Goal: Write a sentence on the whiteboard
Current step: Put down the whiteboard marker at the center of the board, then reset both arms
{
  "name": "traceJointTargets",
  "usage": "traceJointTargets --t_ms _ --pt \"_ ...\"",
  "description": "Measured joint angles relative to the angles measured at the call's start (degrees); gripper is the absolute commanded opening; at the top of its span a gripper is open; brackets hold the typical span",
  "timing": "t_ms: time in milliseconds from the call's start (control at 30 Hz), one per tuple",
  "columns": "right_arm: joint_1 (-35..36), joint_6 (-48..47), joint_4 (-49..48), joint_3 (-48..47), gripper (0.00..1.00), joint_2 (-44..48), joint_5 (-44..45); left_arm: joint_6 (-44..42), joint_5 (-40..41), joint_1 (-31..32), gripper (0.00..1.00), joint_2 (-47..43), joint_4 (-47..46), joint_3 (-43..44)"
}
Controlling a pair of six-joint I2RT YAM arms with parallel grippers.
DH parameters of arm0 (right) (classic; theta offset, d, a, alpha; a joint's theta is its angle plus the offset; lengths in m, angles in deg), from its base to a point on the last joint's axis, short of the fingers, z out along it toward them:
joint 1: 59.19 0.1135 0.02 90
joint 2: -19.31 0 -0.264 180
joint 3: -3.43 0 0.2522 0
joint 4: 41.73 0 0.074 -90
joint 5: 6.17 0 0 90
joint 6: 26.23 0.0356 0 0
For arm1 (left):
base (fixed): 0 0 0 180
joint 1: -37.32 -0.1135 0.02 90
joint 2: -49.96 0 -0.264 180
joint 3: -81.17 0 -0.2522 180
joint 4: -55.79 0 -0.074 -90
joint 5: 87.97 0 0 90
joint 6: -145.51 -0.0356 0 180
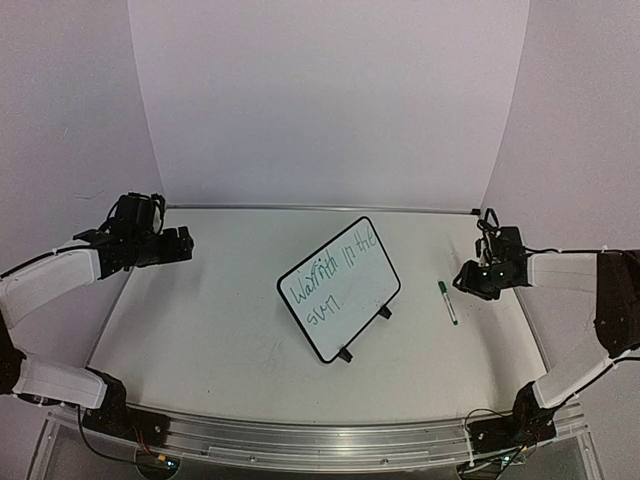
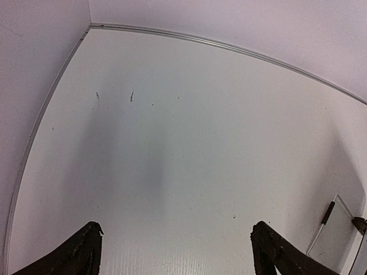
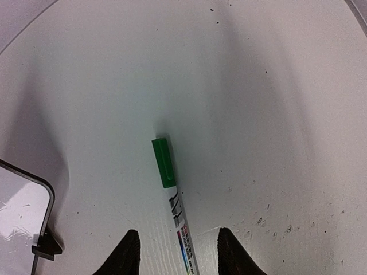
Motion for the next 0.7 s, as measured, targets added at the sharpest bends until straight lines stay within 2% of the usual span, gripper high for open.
traceJointTargets --t_ms 167,400,567,700 --pt "0.00 -0.53 0.07 0.01 0.68 -0.15 0.84 0.18 1.59 -0.24 0.91 -0.01 -0.97 -0.96" --pt "0.00 -2.16 -0.02 0.15 0.75 0.86 2.35 0.98 2.21 -3.94 0.93 -0.01 -6.34 -5.84" --pt "-0.03 -4.19 -2.33 2.60 0.75 9.95 4.63 0.98 2.20 -8.87 0.94 0.01 -13.03 -9.38" --pt "-0.09 -5.76 -10.03 8.24 0.75 20.06 7.19 1.05 3.23 -13.69 0.97 0.06 -21.37 -13.26"
